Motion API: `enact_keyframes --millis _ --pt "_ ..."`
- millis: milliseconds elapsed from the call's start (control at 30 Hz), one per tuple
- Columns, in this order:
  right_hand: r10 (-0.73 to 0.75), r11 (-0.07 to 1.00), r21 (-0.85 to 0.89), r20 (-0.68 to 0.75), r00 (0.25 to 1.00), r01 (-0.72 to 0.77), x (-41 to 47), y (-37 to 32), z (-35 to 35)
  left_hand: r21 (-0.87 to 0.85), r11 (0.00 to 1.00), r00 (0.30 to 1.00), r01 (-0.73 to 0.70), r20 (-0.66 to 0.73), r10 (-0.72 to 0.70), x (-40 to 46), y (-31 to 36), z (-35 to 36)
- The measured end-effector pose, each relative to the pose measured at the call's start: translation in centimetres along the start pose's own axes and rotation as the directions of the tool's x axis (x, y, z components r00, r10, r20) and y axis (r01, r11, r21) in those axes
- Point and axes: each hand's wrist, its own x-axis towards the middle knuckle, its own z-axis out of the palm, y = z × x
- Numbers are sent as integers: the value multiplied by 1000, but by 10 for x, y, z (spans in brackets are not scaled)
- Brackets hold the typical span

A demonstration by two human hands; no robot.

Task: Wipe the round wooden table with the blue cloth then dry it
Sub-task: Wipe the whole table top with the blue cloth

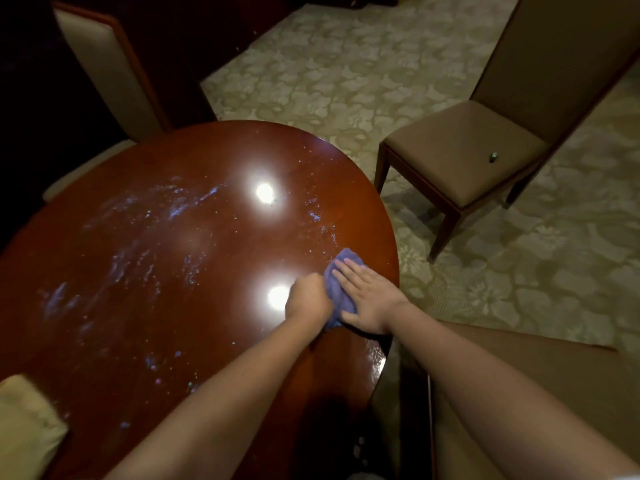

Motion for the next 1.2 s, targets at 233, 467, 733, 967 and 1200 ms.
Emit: enact_keyframes --millis 233,467,733,967,1200 --pt "13 998 -53 -82 997 -17 -15 -6 6 30 998 999 -52 1 52 -11 7 5" --pt "31 999 -36 49 998 -30 9 -22 -4 -24 999 999 -39 -11 39 -8 -18 -7" --pt "51 998 -33 83 995 -48 -10 -50 5 -8 998 997 -68 21 68 -22 -44 -2" --pt "130 991 1 93 987 -131 -7 -70 6 48 993 994 -109 -1 109 -31 -56 5" --pt "141 990 -13 93 986 -141 -3 -97 14 158 977 989 -145 56 138 -26 -75 -5"
